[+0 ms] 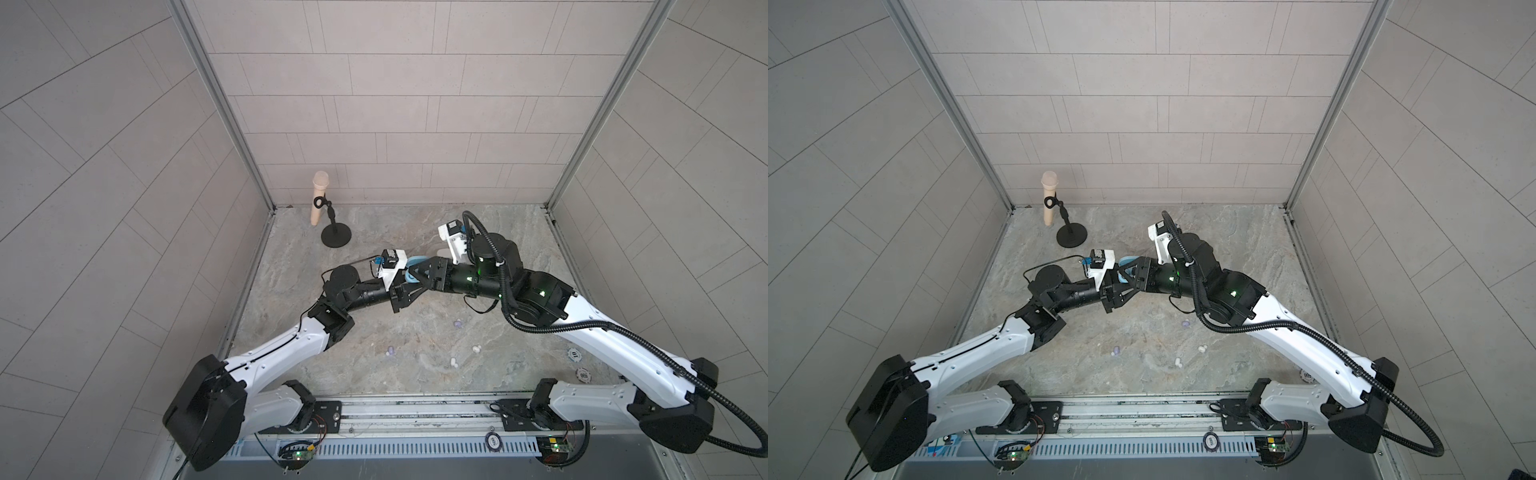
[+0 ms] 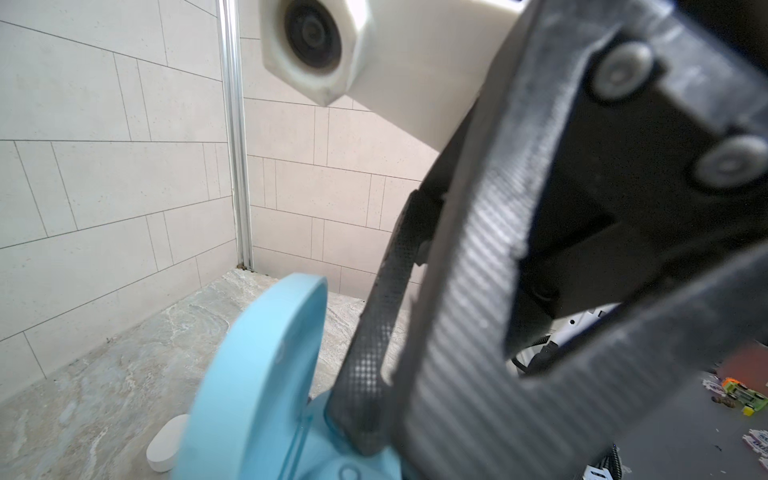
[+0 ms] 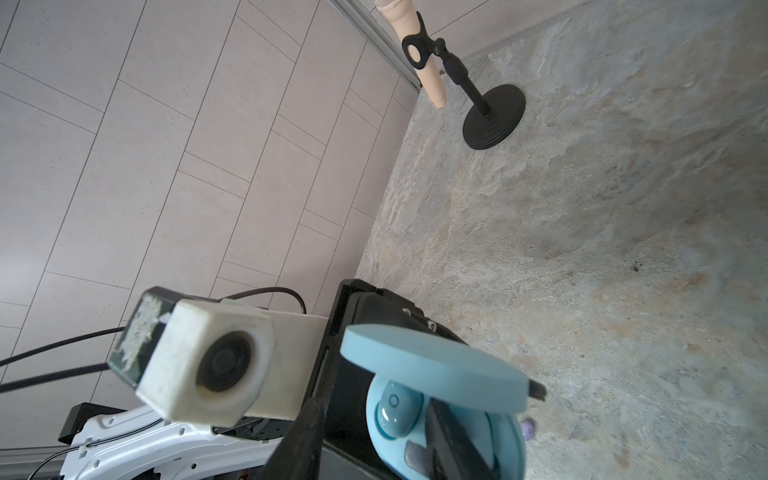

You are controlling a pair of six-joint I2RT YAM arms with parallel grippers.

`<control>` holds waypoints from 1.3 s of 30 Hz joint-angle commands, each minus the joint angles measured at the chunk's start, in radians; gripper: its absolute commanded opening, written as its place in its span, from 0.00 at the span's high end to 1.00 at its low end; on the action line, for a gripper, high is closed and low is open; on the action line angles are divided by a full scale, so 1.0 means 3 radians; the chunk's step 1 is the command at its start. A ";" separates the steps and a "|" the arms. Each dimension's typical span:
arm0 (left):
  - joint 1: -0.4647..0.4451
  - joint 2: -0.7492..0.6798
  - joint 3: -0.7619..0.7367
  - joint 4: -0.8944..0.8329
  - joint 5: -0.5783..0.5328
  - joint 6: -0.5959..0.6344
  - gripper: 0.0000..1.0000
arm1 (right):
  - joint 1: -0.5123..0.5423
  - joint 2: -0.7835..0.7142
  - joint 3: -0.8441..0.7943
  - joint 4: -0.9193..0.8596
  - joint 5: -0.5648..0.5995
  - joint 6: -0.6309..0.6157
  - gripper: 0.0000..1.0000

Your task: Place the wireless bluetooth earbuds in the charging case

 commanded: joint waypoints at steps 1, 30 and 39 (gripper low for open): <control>-0.0015 -0.0116 0.0056 0.0185 -0.0013 0.0056 0.98 | 0.0015 -0.0108 0.0127 -0.0332 0.0106 -0.0077 0.54; -0.0021 -0.0358 -0.0024 -0.0287 0.0109 0.0182 0.98 | -0.0173 0.0605 0.1332 -0.1479 0.0023 -0.0969 0.51; -0.0021 -0.0384 -0.0028 -0.0318 0.0082 0.0200 0.98 | 0.0015 0.0348 0.0882 -0.1462 0.0226 -0.0797 0.50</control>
